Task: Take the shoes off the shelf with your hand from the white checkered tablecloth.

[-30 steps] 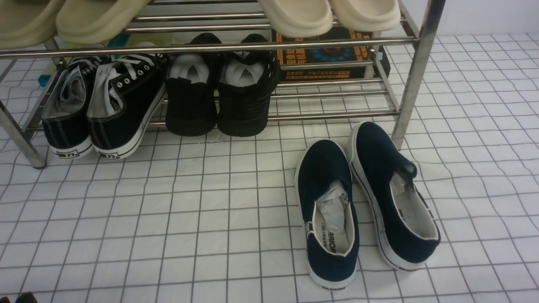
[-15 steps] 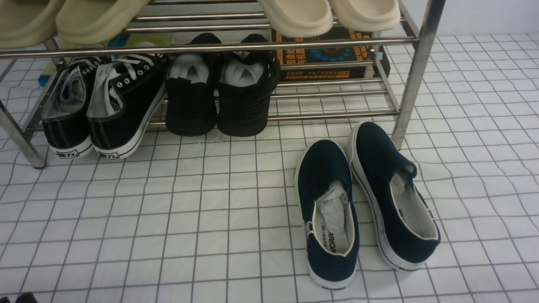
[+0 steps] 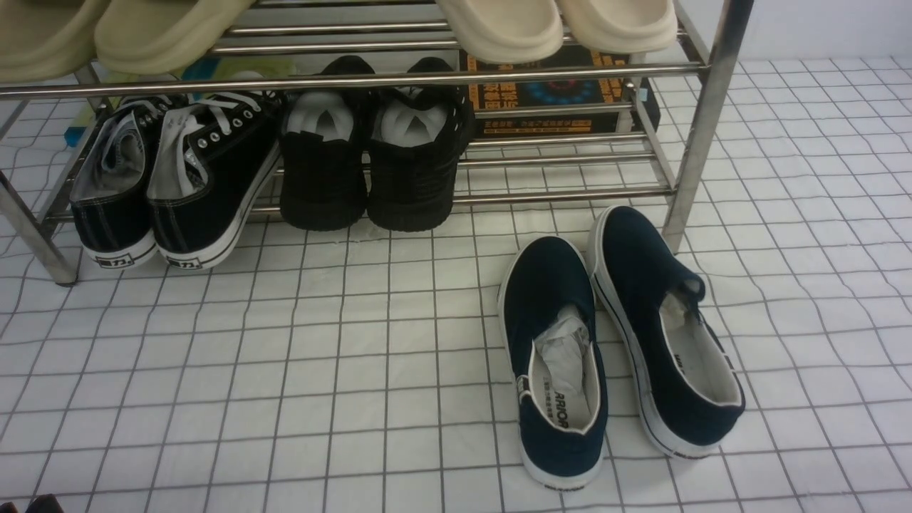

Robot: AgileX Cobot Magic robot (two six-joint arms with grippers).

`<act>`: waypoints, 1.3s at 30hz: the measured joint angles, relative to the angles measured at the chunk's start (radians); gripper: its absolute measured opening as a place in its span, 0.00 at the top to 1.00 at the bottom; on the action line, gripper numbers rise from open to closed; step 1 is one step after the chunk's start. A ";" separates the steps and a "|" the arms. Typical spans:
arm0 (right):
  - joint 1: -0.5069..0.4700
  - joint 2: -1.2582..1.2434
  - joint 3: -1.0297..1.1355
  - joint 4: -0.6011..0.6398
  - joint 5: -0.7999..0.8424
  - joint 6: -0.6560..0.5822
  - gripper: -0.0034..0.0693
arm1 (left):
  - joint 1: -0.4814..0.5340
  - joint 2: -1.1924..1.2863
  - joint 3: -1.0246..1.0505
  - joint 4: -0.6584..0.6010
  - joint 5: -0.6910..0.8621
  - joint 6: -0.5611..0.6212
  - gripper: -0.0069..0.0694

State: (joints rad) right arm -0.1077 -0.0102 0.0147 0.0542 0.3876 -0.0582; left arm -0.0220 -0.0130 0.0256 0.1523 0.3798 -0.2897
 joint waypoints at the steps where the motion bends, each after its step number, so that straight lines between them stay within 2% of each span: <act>1: 0.000 0.000 0.000 0.001 0.000 0.000 0.83 | 0.000 0.000 0.000 0.000 0.000 0.000 0.60; 39: 0.000 0.000 0.000 0.002 0.000 0.000 0.79 | 0.000 0.000 0.000 0.000 0.000 0.000 0.60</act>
State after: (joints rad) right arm -0.1077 -0.0102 0.0147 0.0565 0.3876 -0.0582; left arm -0.0220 -0.0130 0.0256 0.1523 0.3798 -0.2897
